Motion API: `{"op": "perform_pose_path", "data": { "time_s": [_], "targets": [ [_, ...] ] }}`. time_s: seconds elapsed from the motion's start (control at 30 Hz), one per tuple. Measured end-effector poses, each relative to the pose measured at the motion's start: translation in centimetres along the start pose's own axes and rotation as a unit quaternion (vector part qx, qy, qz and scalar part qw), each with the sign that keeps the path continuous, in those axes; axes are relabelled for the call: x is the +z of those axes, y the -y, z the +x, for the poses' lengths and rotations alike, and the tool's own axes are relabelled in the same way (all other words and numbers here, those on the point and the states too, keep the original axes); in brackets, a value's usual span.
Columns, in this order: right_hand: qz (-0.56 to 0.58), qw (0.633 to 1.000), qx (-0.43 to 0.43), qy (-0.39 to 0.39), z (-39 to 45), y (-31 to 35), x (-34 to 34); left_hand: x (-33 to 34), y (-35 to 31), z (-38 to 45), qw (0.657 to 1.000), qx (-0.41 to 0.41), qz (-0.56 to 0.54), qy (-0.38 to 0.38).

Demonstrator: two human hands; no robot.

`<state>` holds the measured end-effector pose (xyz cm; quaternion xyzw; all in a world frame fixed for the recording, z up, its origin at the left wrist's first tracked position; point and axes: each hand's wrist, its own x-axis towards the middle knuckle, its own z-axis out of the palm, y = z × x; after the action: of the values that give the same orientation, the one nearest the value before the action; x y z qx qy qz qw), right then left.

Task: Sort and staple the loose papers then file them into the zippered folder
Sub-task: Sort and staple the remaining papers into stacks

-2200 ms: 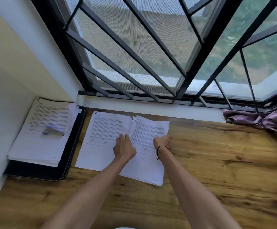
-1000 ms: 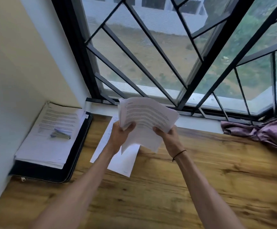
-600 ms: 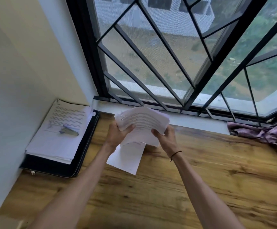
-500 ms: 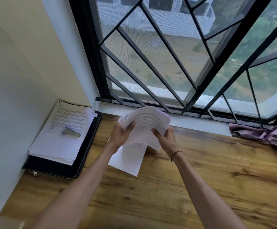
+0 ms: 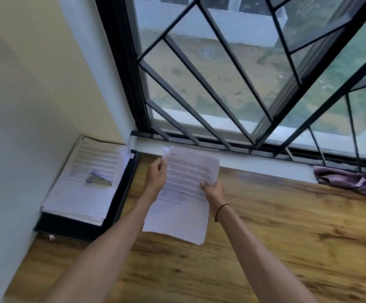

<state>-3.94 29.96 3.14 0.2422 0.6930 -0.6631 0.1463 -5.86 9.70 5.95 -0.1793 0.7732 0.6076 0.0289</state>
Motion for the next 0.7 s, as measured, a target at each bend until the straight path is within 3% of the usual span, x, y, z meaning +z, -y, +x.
{"op": "perform_pose_path", "data": {
  "time_s": [0.1,0.3,0.5,0.7],
  "targets": [
    [-0.004,0.999,0.037,-0.033,0.8,-0.7,1.3,-0.1,1.7,2.2,0.988,-0.035,0.144,0.040],
    [-0.039,0.994,0.076,-0.070,3.0,-1.6,4.1,-0.4,4.7,5.8,0.960,-0.070,0.270,0.038],
    [-0.161,0.979,0.045,-0.114,3.2,-1.6,5.9,0.2,6.8,6.4,0.938,-0.099,0.332,0.000],
    [-0.314,0.942,0.003,-0.120,3.2,-2.2,5.9,0.7,6.9,6.3,0.945,-0.141,0.295,-0.008]
  ]
}}
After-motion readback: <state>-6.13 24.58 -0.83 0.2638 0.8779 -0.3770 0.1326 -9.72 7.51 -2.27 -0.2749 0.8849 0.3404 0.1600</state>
